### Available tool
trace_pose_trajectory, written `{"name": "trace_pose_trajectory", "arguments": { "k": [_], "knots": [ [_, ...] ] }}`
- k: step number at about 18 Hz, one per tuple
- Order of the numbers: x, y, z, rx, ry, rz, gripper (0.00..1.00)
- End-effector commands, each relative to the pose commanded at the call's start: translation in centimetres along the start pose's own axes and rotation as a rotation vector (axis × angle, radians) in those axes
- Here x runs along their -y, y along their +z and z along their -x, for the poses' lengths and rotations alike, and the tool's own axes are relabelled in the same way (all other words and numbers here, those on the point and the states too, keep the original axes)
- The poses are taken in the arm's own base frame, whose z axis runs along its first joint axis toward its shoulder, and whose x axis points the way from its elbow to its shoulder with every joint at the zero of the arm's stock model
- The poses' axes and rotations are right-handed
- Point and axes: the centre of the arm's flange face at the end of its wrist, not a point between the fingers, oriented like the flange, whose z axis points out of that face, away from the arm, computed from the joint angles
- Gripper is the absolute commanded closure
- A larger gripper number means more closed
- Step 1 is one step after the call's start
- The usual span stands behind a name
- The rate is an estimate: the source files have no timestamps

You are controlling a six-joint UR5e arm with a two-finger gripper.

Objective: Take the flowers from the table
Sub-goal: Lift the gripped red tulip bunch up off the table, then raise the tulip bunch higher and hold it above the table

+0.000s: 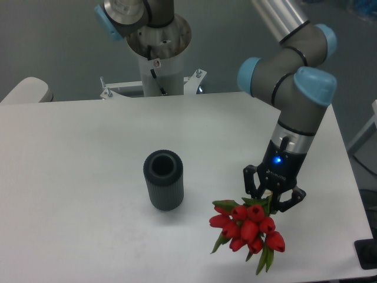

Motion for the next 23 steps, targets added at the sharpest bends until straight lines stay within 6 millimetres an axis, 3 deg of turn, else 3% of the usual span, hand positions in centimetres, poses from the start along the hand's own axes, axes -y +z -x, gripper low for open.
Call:
{"name": "trace_pose_trajectory", "arguments": {
  "k": [9,23],
  "knots": [
    [0.5,-2.7,1.0,-0.009,-0.174,-0.123,0.66],
    [1.6,-3.7,0.4,-0.029,-0.199,-0.182,0.66]
  ]
}}
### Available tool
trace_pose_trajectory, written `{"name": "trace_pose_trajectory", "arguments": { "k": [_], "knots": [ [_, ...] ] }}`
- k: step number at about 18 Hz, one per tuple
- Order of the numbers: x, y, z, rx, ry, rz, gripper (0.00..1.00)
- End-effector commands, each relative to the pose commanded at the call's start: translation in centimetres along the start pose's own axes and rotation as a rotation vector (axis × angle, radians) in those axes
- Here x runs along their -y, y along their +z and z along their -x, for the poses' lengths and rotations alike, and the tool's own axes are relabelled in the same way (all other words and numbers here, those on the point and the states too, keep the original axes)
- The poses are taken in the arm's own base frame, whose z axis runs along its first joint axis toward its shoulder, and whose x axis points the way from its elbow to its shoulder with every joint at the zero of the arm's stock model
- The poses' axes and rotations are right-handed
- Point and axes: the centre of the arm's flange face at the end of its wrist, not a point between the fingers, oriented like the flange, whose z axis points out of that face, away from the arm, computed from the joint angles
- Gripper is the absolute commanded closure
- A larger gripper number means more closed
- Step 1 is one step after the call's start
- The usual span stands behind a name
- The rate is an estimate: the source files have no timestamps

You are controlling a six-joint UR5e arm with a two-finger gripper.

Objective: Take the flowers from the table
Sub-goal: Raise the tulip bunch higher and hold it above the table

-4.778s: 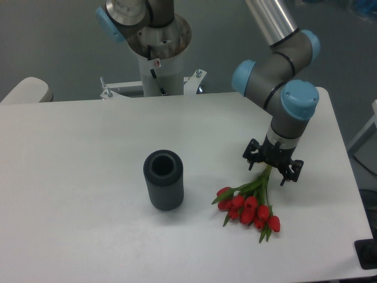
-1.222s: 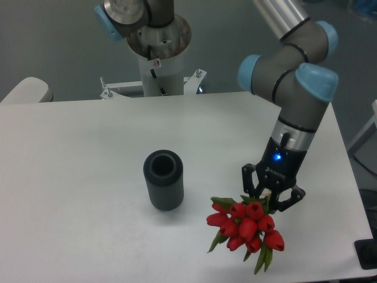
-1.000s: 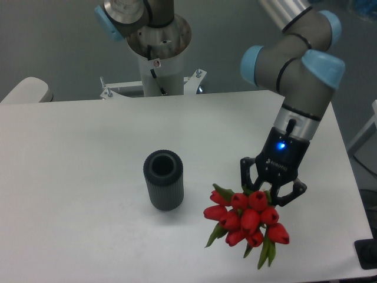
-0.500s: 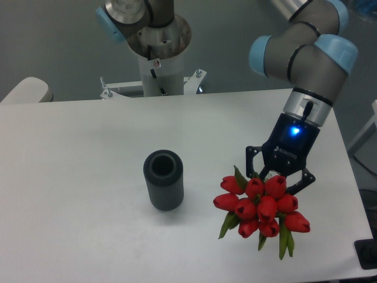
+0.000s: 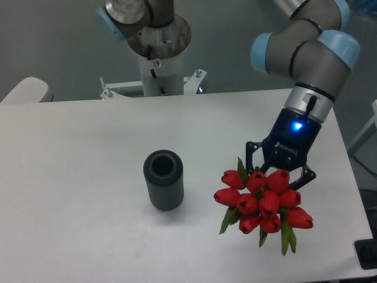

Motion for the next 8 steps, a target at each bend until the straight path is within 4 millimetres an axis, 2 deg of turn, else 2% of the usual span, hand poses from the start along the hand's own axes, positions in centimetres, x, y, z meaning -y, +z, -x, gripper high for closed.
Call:
{"name": "trace_pose_trajectory", "arguments": {
  "k": [8],
  "knots": [
    [0.09,0.15,-0.13,-0.004,0.003,-0.001,0.66]
  ]
}}
